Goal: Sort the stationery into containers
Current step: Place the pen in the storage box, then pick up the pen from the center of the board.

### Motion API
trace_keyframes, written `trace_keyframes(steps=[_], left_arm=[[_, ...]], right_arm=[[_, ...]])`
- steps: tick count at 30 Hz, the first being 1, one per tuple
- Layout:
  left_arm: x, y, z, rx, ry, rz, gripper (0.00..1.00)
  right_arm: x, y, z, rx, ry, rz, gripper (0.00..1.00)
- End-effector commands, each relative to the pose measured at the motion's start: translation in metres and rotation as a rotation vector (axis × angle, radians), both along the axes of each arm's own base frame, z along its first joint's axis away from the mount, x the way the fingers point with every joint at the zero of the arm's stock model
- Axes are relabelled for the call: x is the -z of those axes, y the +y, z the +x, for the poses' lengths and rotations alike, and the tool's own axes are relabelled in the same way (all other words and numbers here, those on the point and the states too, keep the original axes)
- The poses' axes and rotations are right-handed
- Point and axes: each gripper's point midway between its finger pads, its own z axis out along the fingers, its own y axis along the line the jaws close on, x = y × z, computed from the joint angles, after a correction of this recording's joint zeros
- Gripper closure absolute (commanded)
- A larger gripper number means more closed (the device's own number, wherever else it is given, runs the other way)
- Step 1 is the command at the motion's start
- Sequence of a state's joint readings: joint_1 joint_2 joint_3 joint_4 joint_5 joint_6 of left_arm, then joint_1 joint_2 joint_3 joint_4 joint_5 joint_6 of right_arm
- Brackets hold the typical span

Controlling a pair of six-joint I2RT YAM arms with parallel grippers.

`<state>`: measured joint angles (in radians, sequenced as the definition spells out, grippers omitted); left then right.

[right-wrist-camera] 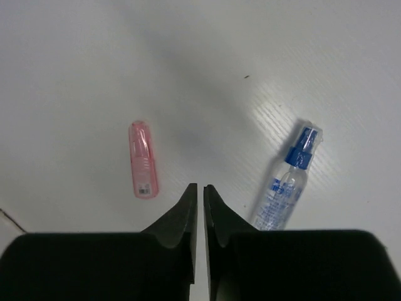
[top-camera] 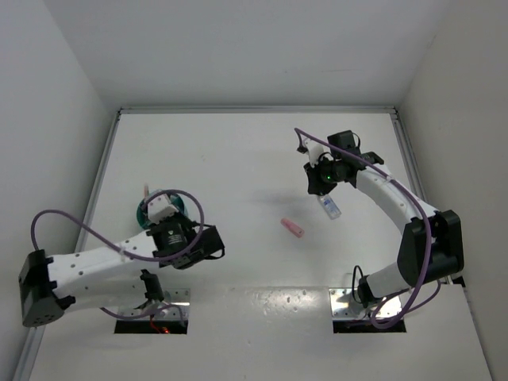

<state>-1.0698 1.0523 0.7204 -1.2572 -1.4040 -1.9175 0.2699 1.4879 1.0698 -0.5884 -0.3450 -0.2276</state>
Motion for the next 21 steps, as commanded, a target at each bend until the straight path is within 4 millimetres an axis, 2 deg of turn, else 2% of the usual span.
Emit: trace_keyframes(steps=[1,2,3,4,5,6,7,8,9,10,11,13,14,15,16,17,18,19,21], left_arm=[[-0.032,-0.056,0.002,0.191,0.017,-0.123,1.00],[-0.048,-0.081,0.006,0.305,0.029,-0.097,1.00],[-0.052,-0.099,0.007,0.399,0.050,-0.092,0.97],[-0.047,-0.137,0.003,0.600,0.121,-0.120,0.82],[-0.051,-0.155,0.002,0.696,0.128,-0.137,0.69],[-0.062,-0.178,0.004,0.786,0.134,-0.135,0.59],[-0.058,-0.207,-0.006,0.936,0.205,-0.156,0.51],[-0.051,-0.236,-0.008,1.046,0.292,-0.140,0.42],[-0.048,-0.234,-0.009,1.046,0.303,-0.134,0.40],[-0.041,-0.261,-0.014,1.125,0.378,-0.142,0.40],[-0.037,-0.271,-0.014,1.140,0.402,-0.151,0.39],[-0.025,-0.293,-0.013,1.149,0.474,-0.227,0.39],[-0.020,-0.296,-0.009,1.127,0.493,-0.257,0.39],[-0.016,-0.300,-0.006,1.108,0.513,-0.294,0.39],[-0.013,-0.308,-0.007,1.078,0.530,-0.377,0.39],[-0.002,-0.315,-0.005,1.060,0.563,-0.424,0.39],[0.002,-0.319,-0.004,1.034,0.572,-0.466,0.39],[0.006,-0.326,-0.004,0.994,0.584,-0.555,0.39],[0.022,-0.334,-0.003,0.916,0.621,-0.619,0.39]], right_arm=[[-0.003,0.001,-0.001,-0.009,-0.008,0.015,0.95],[0.000,0.001,-0.001,-0.009,0.000,0.013,0.99],[0.001,-0.001,0.000,-0.004,-0.002,0.004,0.93],[-0.002,-0.004,0.004,0.015,-0.011,-0.009,0.76],[-0.002,-0.006,0.008,0.025,-0.027,-0.021,0.40],[-0.002,-0.008,0.011,0.051,-0.033,-0.029,0.26],[0.001,-0.015,0.014,0.091,-0.040,-0.057,0.16],[-0.008,-0.019,0.021,0.112,-0.090,-0.072,0.01],[-0.008,-0.019,0.021,0.113,-0.099,-0.069,0.01],[-0.007,-0.024,0.020,0.135,-0.102,-0.087,0.01],[-0.008,-0.024,0.022,0.136,-0.112,-0.084,0.04],[-0.011,-0.027,0.023,0.149,-0.126,-0.097,0.72],[-0.011,-0.030,0.024,0.178,-0.121,-0.103,0.96],[-0.012,-0.038,0.030,0.212,-0.149,-0.141,1.00],[-0.008,-0.045,0.032,0.247,-0.156,-0.166,1.00],[-0.011,-0.062,0.038,0.329,-0.197,-0.231,1.00],[-0.019,-0.069,0.050,0.383,-0.254,-0.249,1.00],[-0.018,-0.078,0.052,0.427,-0.272,-0.285,0.88],[-0.025,-0.095,0.059,0.519,-0.318,-0.341,0.73]])
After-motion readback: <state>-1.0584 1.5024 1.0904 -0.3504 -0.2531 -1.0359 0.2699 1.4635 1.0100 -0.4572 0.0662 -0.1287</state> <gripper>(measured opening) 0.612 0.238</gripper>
